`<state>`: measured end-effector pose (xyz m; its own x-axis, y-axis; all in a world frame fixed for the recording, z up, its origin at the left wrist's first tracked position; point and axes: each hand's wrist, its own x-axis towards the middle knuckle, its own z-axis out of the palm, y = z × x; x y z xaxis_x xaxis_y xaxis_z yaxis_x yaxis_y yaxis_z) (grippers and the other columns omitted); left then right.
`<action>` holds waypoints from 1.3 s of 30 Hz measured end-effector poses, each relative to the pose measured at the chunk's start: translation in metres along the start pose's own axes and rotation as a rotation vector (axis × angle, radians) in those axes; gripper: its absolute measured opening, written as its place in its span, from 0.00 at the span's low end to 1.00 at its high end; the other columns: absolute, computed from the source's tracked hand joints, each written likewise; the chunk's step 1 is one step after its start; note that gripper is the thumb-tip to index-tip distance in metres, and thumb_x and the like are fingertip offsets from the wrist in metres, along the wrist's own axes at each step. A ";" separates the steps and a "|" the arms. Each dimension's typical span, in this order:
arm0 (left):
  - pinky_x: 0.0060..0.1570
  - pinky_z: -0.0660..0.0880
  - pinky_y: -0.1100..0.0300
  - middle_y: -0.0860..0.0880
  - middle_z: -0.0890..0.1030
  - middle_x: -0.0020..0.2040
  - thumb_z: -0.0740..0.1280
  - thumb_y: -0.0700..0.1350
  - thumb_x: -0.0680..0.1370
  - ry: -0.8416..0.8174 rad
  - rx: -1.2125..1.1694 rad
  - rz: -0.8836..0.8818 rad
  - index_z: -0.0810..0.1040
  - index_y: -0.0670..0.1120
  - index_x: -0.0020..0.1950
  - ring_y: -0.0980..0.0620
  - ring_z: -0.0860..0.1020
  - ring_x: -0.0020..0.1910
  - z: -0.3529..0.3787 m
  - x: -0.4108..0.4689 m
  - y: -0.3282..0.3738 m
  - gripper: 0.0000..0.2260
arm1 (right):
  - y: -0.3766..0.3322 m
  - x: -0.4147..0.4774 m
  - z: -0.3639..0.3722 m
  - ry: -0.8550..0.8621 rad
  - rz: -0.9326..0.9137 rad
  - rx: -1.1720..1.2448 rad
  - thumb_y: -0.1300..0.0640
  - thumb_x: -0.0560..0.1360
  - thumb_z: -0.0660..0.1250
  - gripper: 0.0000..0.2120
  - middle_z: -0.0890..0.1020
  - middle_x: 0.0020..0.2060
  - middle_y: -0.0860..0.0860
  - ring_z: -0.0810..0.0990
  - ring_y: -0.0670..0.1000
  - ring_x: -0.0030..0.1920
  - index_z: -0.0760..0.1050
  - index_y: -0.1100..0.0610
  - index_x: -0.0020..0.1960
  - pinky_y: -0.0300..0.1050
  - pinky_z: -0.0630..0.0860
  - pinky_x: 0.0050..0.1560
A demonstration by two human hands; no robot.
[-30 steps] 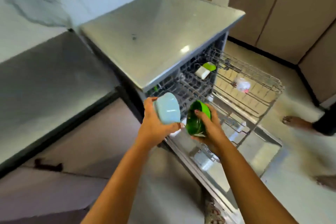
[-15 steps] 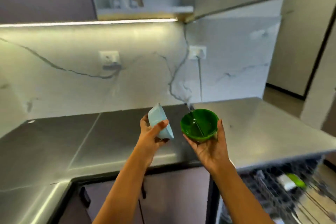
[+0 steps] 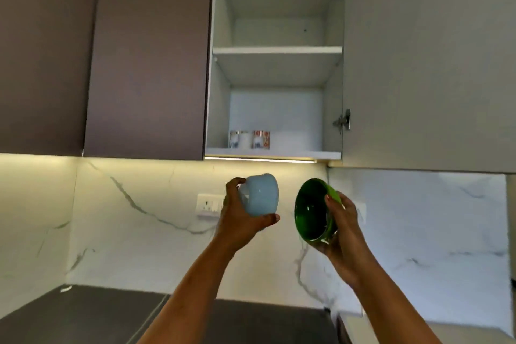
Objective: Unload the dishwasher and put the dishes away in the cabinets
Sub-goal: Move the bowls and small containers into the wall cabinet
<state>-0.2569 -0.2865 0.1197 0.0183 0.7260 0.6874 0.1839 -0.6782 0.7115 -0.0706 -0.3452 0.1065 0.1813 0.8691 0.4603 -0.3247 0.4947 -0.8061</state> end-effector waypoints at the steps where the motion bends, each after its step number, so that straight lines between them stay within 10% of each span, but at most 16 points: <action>1: 0.47 0.79 0.53 0.51 0.68 0.61 0.81 0.47 0.61 0.035 0.071 0.016 0.59 0.57 0.63 0.48 0.72 0.56 0.002 0.015 0.002 0.40 | -0.013 0.015 -0.001 0.001 -0.042 -0.065 0.47 0.67 0.66 0.30 0.74 0.59 0.53 0.76 0.57 0.57 0.63 0.44 0.68 0.58 0.79 0.51; 17: 0.55 0.74 0.48 0.48 0.70 0.64 0.75 0.62 0.62 -0.026 0.780 0.275 0.58 0.56 0.69 0.43 0.73 0.58 0.018 0.221 0.004 0.41 | -0.083 0.240 0.011 -0.034 -0.508 -1.161 0.48 0.62 0.79 0.33 0.74 0.55 0.51 0.75 0.53 0.53 0.67 0.50 0.63 0.49 0.76 0.51; 39: 0.58 0.68 0.53 0.45 0.65 0.71 0.66 0.59 0.74 -0.648 0.796 0.028 0.61 0.51 0.73 0.45 0.68 0.64 0.081 0.371 -0.047 0.30 | -0.037 0.393 0.002 -0.011 -0.027 -1.546 0.52 0.68 0.75 0.29 0.74 0.63 0.54 0.72 0.52 0.57 0.69 0.53 0.66 0.44 0.71 0.59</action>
<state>-0.1787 0.0241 0.3291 0.5162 0.7929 0.3237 0.7697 -0.5953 0.2306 0.0112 -0.0216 0.3182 0.1624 0.8635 0.4774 0.9240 0.0367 -0.3806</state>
